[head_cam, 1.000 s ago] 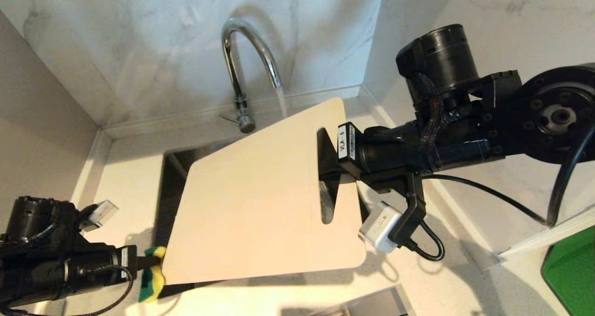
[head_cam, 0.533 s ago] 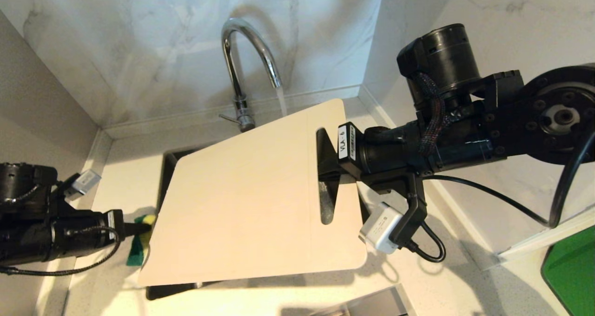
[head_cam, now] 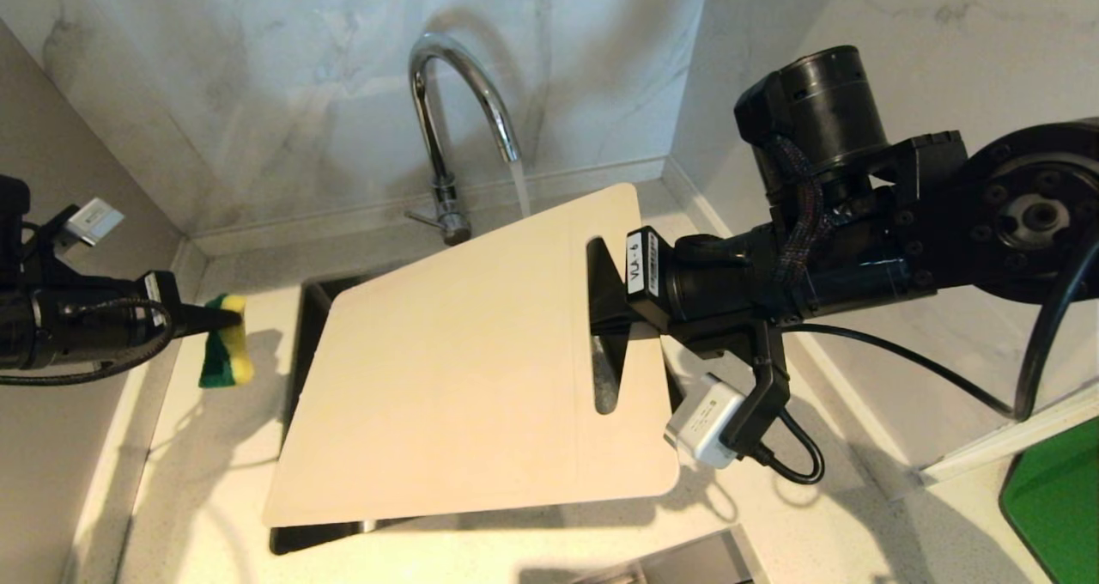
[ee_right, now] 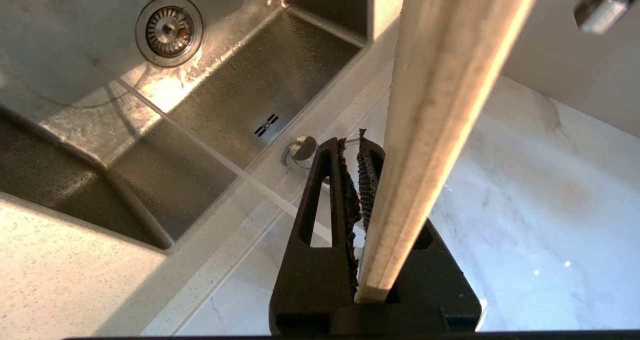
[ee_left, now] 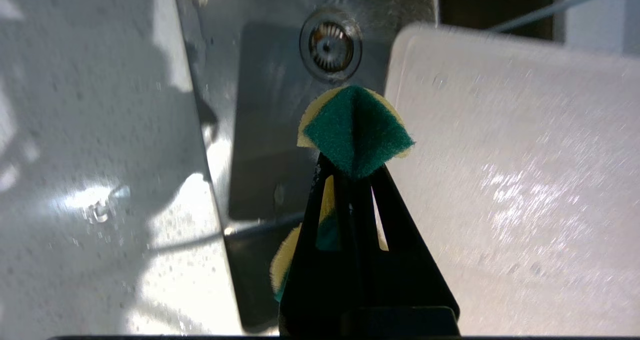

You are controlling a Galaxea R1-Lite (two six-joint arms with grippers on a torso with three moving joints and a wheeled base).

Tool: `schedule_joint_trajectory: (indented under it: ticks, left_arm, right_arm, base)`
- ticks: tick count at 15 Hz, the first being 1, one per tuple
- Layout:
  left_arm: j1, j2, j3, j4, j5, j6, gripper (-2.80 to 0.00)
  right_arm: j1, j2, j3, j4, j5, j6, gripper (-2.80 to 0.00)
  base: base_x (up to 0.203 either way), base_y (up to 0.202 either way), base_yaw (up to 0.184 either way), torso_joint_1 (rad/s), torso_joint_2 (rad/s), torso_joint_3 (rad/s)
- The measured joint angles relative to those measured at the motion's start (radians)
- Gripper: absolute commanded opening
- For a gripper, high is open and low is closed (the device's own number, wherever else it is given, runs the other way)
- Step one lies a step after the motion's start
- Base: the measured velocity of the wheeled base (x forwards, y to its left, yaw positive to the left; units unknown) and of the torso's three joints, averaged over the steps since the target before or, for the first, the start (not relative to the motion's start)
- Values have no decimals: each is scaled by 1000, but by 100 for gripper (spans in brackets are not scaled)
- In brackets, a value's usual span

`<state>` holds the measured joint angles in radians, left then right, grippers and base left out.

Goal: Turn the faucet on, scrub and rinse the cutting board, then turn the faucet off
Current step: Scrub the cutting board underwater

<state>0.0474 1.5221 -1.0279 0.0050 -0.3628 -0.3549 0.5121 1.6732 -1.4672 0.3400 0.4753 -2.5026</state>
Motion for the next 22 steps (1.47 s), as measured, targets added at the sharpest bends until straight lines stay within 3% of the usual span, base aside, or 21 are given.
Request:
schedule_joint_trajectory:
  ticks: [2, 4, 6, 9, 12, 16, 22]
  left_arm:
    - [-20, 4, -77, 46, -2, -13, -280]
    - [-87, 6, -182, 129, -1, -54, -280]
    - [-203, 13, -293, 227, 10, -109, -280]
    - [-409, 45, -408, 305, 82, -174, -280]
    - [-541, 129, -513, 344, 160, -206, -280]
    - [-566, 208, -542, 342, 161, -231, -280]
    - [-479, 243, -479, 341, 148, -226, -280]
  right_arm:
    - [0, -1, 0, 0, 0, 0, -280]
    - [0, -2, 0, 0, 1, 0, -280]
    - [0, -6, 0, 0, 6, 0, -280]
    - [0, -17, 3, 0, 8, -1, -280]
    - [0, -31, 26, 0, 8, -1, -280]
    - [-6, -43, 41, -1, 8, 0, -280]
    - [-7, -47, 75, -64, 14, 22, -280]
  base:
    - [0, 0, 0, 0, 0, 0]
    - [0, 0, 0, 0, 0, 0]
    - [0, 0, 0, 0, 0, 0]
    - [0, 0, 0, 0, 0, 0]
    - [0, 0, 0, 0, 0, 0]
    - [0, 0, 0, 0, 0, 0]
    - [0, 0, 0, 0, 0, 0]
